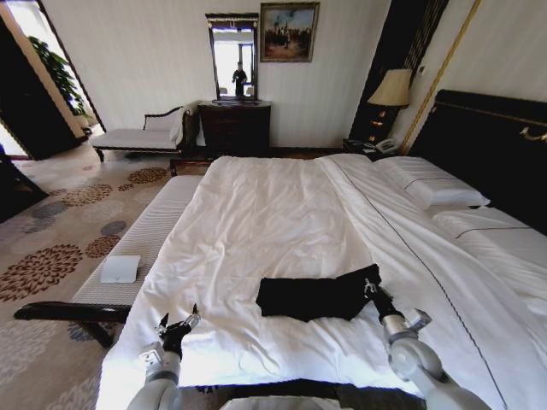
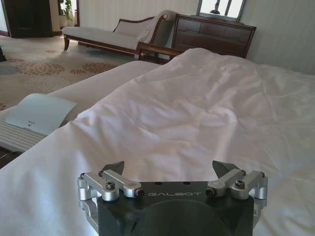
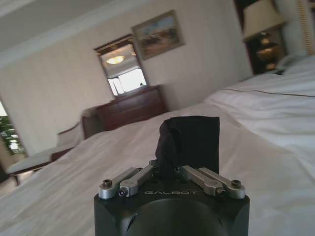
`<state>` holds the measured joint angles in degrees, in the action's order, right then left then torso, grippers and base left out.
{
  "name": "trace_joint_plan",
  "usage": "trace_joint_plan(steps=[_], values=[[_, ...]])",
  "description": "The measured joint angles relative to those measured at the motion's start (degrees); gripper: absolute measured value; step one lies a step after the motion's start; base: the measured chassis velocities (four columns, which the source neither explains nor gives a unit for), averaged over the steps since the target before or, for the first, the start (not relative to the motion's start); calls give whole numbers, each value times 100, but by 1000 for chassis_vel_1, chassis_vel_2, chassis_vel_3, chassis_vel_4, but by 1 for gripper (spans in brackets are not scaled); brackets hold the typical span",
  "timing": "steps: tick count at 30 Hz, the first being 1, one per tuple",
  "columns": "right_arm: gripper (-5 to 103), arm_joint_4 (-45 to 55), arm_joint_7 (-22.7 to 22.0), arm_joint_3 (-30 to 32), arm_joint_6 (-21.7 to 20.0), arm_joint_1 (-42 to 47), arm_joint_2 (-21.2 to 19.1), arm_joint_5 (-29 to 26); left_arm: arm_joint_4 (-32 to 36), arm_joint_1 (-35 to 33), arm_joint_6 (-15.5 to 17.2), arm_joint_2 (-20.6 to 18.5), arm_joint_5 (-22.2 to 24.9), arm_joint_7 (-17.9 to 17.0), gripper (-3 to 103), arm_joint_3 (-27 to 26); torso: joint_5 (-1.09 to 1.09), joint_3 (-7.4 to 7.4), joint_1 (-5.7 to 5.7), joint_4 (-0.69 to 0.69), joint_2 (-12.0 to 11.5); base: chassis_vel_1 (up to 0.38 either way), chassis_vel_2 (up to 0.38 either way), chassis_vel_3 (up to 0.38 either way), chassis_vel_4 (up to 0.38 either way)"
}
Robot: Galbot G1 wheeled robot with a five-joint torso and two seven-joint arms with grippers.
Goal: Fold the clothes on the bed.
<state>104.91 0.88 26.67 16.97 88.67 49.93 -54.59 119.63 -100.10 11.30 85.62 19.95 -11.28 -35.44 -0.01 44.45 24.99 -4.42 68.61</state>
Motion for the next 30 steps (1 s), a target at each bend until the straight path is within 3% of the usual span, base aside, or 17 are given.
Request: trace_joint_plan(steps=[4, 10, 30], values=[[5, -252, 961, -420, 321, -125, -219, 163, -62, 1, 14, -86, 49, -10, 100, -21, -1, 0, 0, -2, 0, 0, 0, 0, 0], [5, -320, 1423, -1153, 363, -478, -324, 277, -109, -27, 14, -109, 145, -21, 100, -192, 0, 0, 0, 1, 0, 0, 0, 0, 0], [5, -1193, 1575, -3299, 86, -2400, 33, 440, -32, 153, 151, -184, 408, -103, 100, -380, 0, 1, 1, 1, 0, 0, 0, 0, 0]])
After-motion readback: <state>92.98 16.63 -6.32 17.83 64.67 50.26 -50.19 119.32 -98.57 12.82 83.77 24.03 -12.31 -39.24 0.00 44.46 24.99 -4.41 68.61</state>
